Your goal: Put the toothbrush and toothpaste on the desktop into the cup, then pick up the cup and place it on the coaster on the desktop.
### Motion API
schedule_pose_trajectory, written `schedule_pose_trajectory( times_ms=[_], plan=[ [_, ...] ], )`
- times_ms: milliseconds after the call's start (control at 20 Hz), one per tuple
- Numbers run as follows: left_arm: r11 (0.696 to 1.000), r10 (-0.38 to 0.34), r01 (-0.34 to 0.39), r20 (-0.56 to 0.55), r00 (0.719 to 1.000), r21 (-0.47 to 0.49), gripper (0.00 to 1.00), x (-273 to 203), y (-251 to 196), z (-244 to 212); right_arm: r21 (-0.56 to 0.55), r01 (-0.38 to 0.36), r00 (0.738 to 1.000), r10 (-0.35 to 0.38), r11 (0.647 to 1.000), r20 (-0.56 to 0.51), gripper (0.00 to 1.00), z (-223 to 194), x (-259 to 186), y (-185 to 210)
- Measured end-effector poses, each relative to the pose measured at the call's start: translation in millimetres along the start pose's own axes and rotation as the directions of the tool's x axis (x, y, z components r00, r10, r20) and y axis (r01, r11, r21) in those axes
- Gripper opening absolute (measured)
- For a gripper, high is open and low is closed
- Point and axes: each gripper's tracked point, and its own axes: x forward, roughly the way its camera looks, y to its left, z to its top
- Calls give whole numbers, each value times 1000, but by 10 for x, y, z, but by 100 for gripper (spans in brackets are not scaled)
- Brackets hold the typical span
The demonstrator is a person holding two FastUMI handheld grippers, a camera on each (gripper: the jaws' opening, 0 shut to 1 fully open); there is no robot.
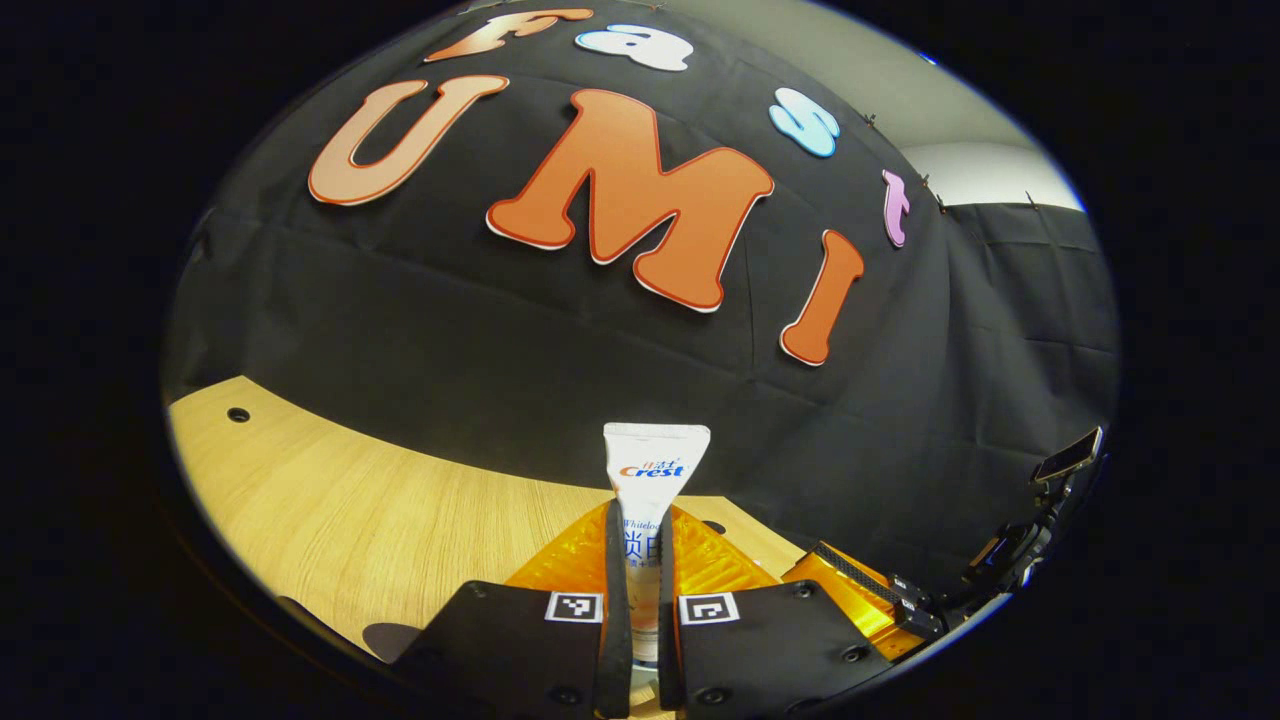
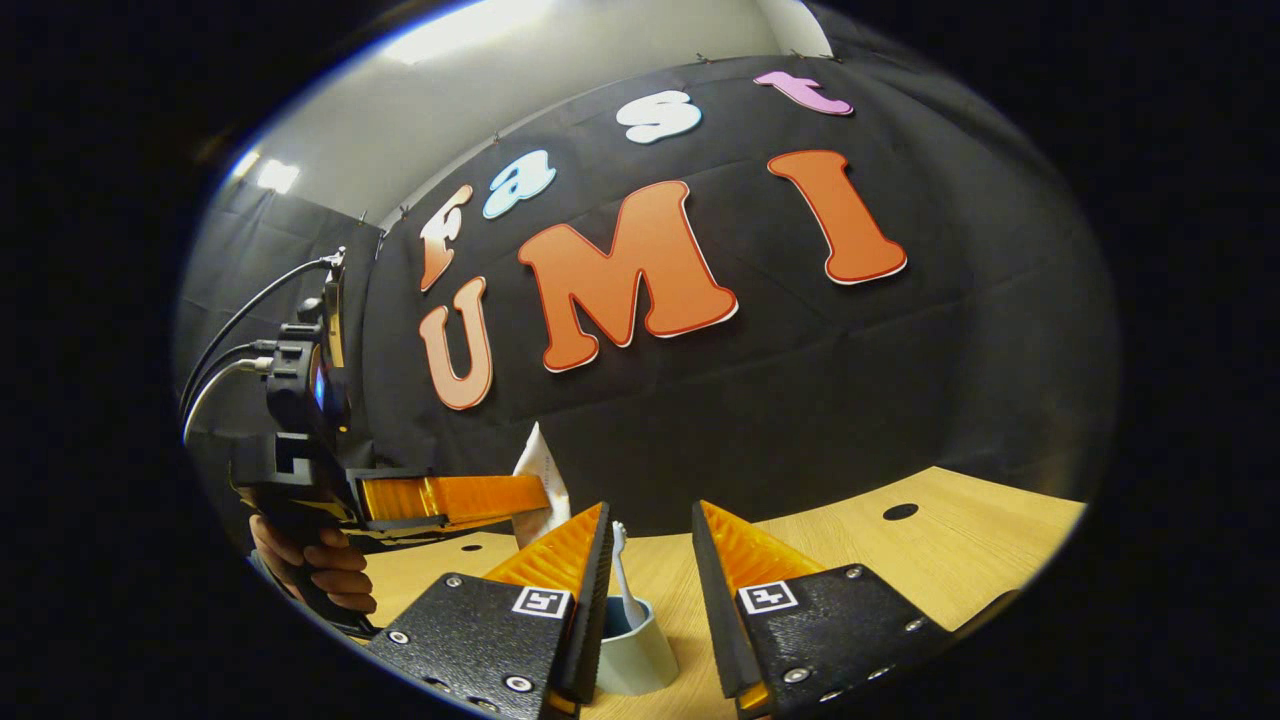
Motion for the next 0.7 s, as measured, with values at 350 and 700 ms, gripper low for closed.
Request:
schedule_pose_trajectory(
  times_ms=[350,700],
  plan=[
    [999,-18,18,-5,1000,46,14,65,-31,-236,37,46,999,-44,998,-30,47,-42,19,-172],
    [987,-11,14,-24,1000,160,14,21,-59,-489,-11,102,994,-103,995,-47,47,-99,25,-312]
  ],
)
